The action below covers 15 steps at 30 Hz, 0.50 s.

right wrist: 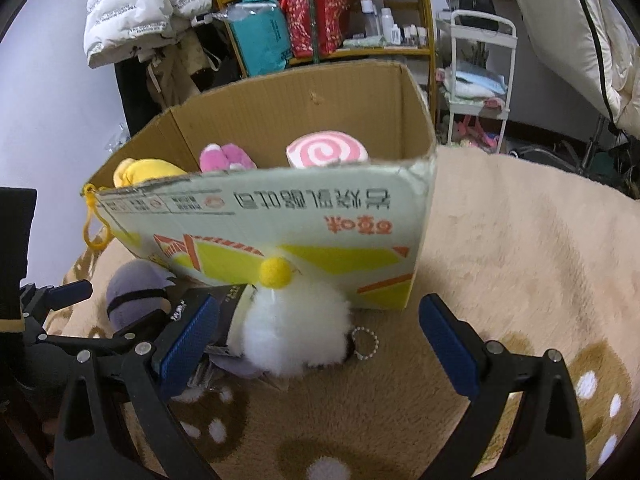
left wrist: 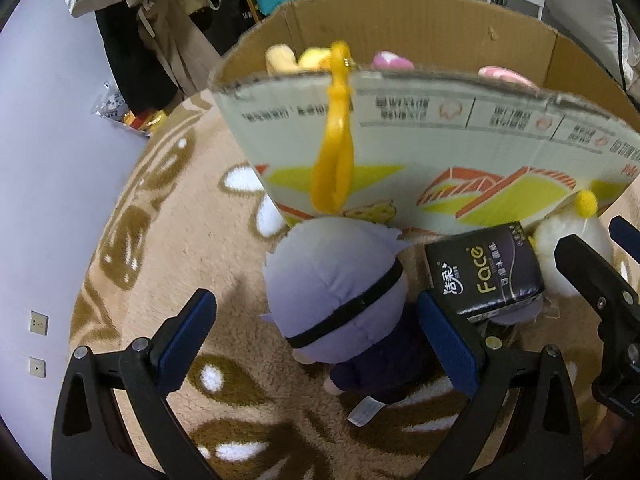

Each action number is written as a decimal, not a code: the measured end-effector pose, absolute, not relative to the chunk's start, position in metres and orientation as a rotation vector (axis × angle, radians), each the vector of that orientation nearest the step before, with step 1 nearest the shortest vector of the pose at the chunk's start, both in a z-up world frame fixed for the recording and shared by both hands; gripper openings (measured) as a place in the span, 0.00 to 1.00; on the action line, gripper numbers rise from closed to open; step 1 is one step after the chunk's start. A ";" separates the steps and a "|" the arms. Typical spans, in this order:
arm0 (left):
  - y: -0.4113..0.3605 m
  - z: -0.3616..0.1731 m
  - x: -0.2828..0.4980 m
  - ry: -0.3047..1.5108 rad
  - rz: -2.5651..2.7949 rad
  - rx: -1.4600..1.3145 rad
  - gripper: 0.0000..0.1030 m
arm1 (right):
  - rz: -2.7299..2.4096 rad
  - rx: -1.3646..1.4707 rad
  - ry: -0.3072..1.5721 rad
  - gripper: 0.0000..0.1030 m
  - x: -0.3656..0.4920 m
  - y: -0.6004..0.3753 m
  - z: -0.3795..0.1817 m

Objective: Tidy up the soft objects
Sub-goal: 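Grasp the purple-haired doll with the left tool while the right tool grasps the white fluffy plush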

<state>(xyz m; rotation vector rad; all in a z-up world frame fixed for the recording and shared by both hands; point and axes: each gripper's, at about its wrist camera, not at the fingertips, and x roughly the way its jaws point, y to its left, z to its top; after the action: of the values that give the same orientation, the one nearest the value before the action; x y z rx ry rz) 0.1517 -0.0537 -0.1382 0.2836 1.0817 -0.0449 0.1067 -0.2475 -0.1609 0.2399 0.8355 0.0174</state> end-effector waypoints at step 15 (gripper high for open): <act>-0.030 -0.153 0.161 1.144 -0.100 0.135 0.84 | 0.046 0.276 0.914 0.75 0.115 -0.248 -0.180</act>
<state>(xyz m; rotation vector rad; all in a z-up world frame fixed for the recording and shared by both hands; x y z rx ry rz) 0.1613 -0.0299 -0.1527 0.1355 1.1437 -0.1004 0.1155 -0.2482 -0.1798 0.2762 0.9140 0.0460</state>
